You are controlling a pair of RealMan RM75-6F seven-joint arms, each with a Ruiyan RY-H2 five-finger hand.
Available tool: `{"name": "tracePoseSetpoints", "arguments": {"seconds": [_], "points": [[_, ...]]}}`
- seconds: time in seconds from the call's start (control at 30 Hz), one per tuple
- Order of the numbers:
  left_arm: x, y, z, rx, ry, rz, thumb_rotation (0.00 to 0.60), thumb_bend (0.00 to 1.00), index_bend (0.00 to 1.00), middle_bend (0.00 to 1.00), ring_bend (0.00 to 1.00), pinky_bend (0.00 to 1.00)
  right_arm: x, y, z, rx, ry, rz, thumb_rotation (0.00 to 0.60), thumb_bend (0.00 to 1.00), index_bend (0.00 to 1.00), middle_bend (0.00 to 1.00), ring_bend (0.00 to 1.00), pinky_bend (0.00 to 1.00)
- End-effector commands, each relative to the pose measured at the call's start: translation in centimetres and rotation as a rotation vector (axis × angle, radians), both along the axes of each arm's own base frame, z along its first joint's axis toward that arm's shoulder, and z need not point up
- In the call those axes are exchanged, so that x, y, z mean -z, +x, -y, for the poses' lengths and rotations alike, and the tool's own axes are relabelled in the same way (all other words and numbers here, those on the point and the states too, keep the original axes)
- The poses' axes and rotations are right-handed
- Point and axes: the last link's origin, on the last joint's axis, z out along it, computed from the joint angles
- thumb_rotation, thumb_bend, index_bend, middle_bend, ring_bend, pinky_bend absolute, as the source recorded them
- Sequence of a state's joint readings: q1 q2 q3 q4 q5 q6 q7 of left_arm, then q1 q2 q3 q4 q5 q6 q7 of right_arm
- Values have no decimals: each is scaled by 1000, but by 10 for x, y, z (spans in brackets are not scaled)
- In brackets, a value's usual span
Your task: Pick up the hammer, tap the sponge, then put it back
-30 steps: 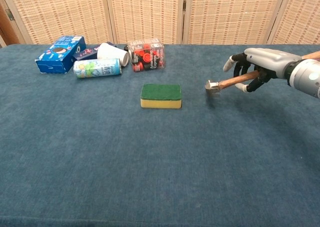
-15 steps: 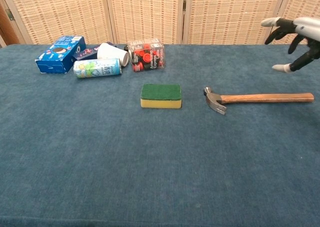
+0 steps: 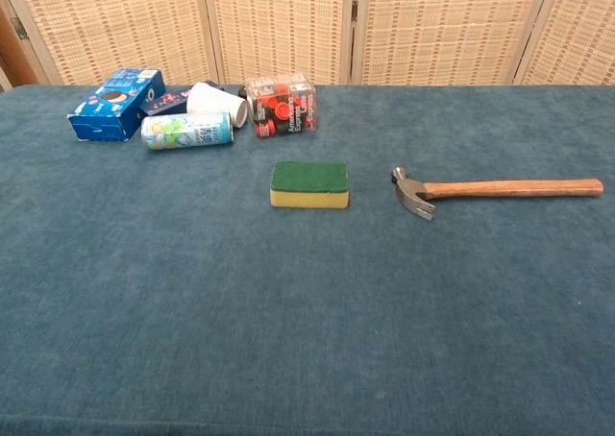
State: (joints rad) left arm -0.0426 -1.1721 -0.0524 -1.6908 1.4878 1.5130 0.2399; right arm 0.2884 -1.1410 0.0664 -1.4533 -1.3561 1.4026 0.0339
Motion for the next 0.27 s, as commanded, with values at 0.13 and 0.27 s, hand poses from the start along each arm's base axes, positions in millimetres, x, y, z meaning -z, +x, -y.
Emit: {"name": "tracePoseSetpoints", "arguments": {"seconds": [0.13,0.27], "points": [[1,3,-1,6,0,2,600,262,0,0,0,0,-11,-19,-52,33,-60,23,600,289,138,337,219,324],[2,5,-2,11,-3,3,600,262,0,0,0,0,-12,-27,-70,62,-85,43,600,289,152,346,223,324]]}}
